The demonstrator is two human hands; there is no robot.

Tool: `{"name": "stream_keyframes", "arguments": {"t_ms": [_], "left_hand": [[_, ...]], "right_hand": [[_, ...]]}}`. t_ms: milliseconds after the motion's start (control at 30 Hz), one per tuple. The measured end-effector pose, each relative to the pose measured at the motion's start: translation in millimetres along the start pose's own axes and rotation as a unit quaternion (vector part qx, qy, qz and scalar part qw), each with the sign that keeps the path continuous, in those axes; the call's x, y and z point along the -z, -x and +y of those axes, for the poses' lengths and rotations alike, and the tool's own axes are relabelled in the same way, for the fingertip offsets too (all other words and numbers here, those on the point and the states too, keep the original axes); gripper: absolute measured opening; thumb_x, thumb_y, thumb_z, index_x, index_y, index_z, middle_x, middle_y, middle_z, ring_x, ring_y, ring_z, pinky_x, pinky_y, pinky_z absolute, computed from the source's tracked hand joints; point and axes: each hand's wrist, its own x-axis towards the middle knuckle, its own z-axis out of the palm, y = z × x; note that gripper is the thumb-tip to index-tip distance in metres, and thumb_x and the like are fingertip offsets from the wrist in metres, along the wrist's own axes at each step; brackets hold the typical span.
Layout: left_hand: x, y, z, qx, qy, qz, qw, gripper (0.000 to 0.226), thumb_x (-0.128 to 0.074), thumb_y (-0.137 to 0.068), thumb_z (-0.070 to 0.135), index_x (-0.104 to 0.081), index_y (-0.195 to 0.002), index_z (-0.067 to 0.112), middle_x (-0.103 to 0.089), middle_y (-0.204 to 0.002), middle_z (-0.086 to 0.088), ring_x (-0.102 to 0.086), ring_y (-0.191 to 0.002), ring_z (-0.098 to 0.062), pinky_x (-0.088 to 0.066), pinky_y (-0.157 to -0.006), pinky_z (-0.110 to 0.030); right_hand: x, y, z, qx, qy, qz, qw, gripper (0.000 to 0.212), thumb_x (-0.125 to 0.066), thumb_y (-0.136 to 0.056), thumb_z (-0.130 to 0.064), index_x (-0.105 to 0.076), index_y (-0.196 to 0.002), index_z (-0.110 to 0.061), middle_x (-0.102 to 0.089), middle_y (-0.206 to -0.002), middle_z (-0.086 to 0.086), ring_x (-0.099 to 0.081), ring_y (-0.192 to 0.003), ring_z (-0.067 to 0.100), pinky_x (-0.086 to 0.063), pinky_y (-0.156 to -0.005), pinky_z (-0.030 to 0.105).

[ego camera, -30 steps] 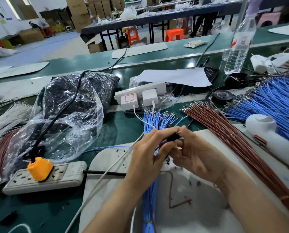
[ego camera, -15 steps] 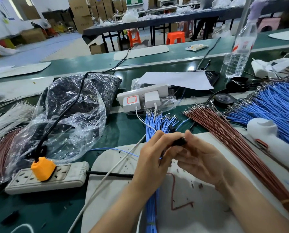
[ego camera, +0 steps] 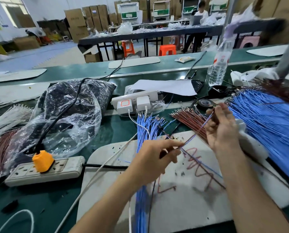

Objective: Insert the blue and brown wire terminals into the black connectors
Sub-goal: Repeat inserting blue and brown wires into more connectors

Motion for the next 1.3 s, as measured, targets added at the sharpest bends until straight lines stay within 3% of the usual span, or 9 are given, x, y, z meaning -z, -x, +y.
{"name": "stream_keyframes", "arguments": {"t_ms": [200,433,567,633,700,800,933,1033,1300], "left_hand": [[-12,41,51,0.058,-0.007,-0.161,0.985,0.041,-0.044,-0.098,0.009,-0.049,-0.134,0.03,-0.066,-0.078,0.009,-0.052,-0.042,-0.01,-0.049,-0.049,-0.021],[-16,44,77,0.084,-0.082,-0.258,0.959,0.043,-0.046,-0.099,0.016,-0.037,-0.141,0.023,-0.071,-0.103,-0.006,-0.068,-0.076,-0.021,-0.055,-0.082,-0.03],[-7,35,78,0.048,-0.141,-0.258,0.955,0.043,-0.058,-0.091,0.044,-0.048,-0.132,0.036,-0.068,-0.108,0.009,-0.058,-0.091,-0.005,-0.044,-0.091,-0.019],[14,28,65,0.07,-0.136,-0.176,0.972,0.033,-0.06,-0.089,0.046,-0.06,-0.12,0.034,-0.069,-0.094,0.015,-0.055,-0.075,0.003,-0.044,-0.08,-0.017],[49,19,40,0.125,-0.193,-0.034,0.973,0.018,-0.059,-0.09,0.043,-0.064,-0.095,0.027,-0.063,-0.078,0.014,-0.058,-0.074,-0.004,-0.046,-0.07,-0.024],[115,15,-5,0.26,-0.335,0.132,0.896,0.017,-0.054,-0.095,0.029,-0.058,-0.091,0.013,-0.06,-0.084,-0.003,-0.058,-0.085,-0.025,-0.044,-0.071,-0.031],[175,18,-37,0.4,-0.415,0.098,0.811,0.01,-0.048,-0.091,0.002,-0.056,-0.085,0.001,-0.058,-0.089,-0.018,-0.055,-0.076,-0.028,-0.042,-0.061,-0.031],[192,9,-49,0.43,-0.442,0.074,0.784,0.005,-0.05,-0.088,-0.002,-0.053,-0.089,0.002,-0.053,-0.086,-0.013,-0.053,-0.076,-0.025,-0.043,-0.064,-0.031],[164,-21,-88,0.412,-0.379,0.0,0.829,0.033,-0.044,-0.091,-0.003,-0.05,-0.123,-0.003,-0.057,-0.123,-0.017,-0.056,-0.109,-0.028,-0.047,-0.082,-0.029]], "right_hand": [[-9,8,-8,0.029,0.107,-0.003,0.994,0.011,-0.05,-0.096,-0.004,-0.058,-0.103,-0.005,-0.06,-0.057,0.004,-0.046,-0.044,0.005,-0.034,-0.038,0.012],[-42,-11,-37,0.033,0.268,-0.12,0.955,0.013,-0.056,-0.092,-0.006,-0.062,-0.102,0.0,-0.061,-0.062,0.007,-0.051,-0.05,0.01,-0.042,-0.046,0.018],[-58,-25,-33,0.001,0.534,-0.262,0.804,0.02,-0.061,-0.09,-0.005,-0.061,-0.11,-0.003,-0.067,-0.065,0.008,-0.054,-0.042,0.006,-0.043,-0.041,0.015],[-57,-29,-19,0.023,0.632,-0.294,0.716,0.024,-0.061,-0.091,-0.006,-0.061,-0.114,-0.008,-0.068,-0.07,0.004,-0.058,-0.049,0.005,-0.043,-0.045,0.014],[-53,-30,-1,0.045,0.666,-0.298,0.683,0.03,-0.06,-0.092,-0.009,-0.058,-0.121,-0.014,-0.066,-0.078,0.002,-0.061,-0.06,0.007,-0.041,-0.05,0.011],[-46,-30,26,0.088,0.681,-0.296,0.664,0.024,-0.058,-0.094,-0.012,-0.059,-0.117,-0.007,-0.067,-0.097,0.012,-0.064,-0.077,0.018,-0.049,-0.066,0.02],[-42,-26,52,0.15,0.677,-0.28,0.664,0.023,-0.056,-0.095,-0.011,-0.062,-0.116,-0.005,-0.069,-0.101,0.014,-0.058,-0.069,0.014,-0.04,-0.052,0.006],[-35,-20,64,0.184,0.661,-0.266,0.677,0.026,-0.058,-0.094,-0.009,-0.063,-0.119,-0.005,-0.07,-0.098,0.014,-0.064,-0.071,0.022,-0.048,-0.059,0.018],[-20,-18,72,0.222,0.605,-0.244,0.725,0.021,-0.062,-0.09,-0.004,-0.07,-0.11,-0.004,-0.063,-0.069,-0.004,-0.048,-0.047,0.005,-0.036,-0.044,0.006]]}}
